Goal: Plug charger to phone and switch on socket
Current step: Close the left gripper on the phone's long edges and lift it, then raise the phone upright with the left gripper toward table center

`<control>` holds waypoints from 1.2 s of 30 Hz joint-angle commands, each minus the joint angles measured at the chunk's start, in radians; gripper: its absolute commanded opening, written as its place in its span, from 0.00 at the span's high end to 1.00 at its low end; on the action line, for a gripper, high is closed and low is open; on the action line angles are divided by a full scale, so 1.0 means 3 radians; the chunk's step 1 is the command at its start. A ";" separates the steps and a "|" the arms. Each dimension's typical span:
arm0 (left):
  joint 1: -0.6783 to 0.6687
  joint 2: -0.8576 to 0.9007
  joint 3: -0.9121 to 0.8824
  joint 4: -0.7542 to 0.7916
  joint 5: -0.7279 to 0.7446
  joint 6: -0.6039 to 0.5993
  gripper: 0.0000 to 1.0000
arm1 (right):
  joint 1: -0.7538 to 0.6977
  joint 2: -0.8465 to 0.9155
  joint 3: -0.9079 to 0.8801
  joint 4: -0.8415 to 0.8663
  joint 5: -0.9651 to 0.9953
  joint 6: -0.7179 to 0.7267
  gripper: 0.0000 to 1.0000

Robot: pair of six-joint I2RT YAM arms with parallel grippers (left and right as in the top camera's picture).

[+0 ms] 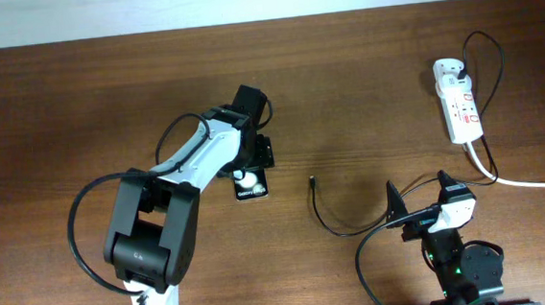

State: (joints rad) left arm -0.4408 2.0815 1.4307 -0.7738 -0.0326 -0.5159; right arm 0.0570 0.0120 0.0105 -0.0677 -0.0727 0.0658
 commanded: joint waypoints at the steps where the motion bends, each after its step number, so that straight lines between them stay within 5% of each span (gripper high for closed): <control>1: 0.0008 0.0211 -0.0142 -0.0015 0.0172 -0.0008 0.22 | 0.0006 -0.0019 -0.0017 -0.0015 0.0017 -0.0022 0.01; 11: 0.0027 0.0211 -0.0141 -0.0009 0.0219 0.0048 0.34 | 0.0006 -0.0019 -0.0017 -0.0015 0.0017 -0.0022 0.01; 25: 0.0635 0.0210 -0.0109 0.0060 0.2506 0.1340 0.29 | 0.0006 -0.0019 -0.0017 -0.0015 0.0017 -0.0022 0.01; 28: 0.0632 0.0211 -0.0111 0.0088 0.2298 0.1338 0.01 | 0.0006 -0.0019 -0.0017 -0.0015 0.0017 -0.0022 0.01; 34: 0.0375 0.0210 -0.0108 0.0290 0.1391 0.1049 0.01 | 0.0006 -0.0019 -0.0017 -0.0015 0.0017 -0.0022 0.01; 36: 0.0211 0.0210 -0.0064 0.0310 0.0749 0.0885 0.01 | 0.0006 -0.0019 -0.0017 -0.0015 0.0017 -0.0022 0.01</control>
State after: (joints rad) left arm -0.3305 2.0937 1.4300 -0.6846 0.5129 -0.1986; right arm 0.0570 0.0120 0.0105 -0.0677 -0.0727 0.0669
